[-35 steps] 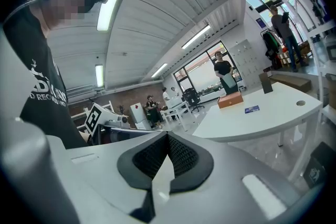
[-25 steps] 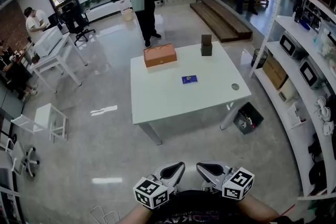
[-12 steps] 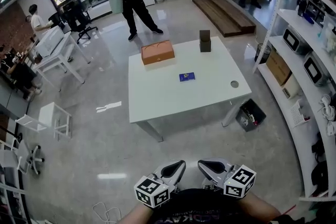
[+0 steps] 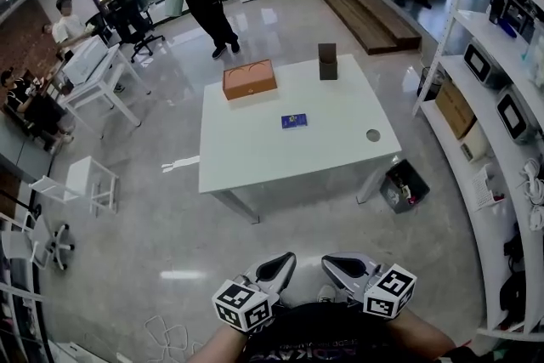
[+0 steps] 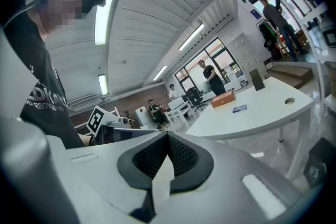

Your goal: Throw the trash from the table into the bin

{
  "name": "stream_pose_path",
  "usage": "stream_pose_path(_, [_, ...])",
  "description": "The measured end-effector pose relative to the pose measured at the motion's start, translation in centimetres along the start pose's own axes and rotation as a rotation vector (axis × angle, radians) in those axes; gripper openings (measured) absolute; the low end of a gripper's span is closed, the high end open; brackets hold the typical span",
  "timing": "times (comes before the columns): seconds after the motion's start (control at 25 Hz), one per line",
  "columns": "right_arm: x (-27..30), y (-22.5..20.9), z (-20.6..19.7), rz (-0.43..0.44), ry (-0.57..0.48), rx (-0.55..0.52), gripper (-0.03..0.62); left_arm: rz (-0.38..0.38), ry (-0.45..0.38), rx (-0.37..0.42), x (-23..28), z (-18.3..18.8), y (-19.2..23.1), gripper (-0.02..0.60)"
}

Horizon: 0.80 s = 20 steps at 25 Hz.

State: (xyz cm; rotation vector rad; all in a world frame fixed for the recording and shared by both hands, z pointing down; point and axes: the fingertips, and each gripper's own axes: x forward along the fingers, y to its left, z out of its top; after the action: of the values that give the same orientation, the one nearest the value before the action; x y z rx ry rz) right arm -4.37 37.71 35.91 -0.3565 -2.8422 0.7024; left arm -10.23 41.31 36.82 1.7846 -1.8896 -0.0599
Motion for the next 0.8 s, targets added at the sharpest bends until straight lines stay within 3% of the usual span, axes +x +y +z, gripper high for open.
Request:
stream_pose_path(0.4, [-2.8,-3.2,1.6,-0.017,-0.024,-0.006,0.000,0.025,-0.018,0.010,3.6,1.6,-0.6,0.009])
stream_pose_path(0.8, [-3.2,-7.4,3.9,-0.115,-0.063,-0.007,0.000,0.003,-0.009,0.034,7.8,4.1,2.7,0.009])
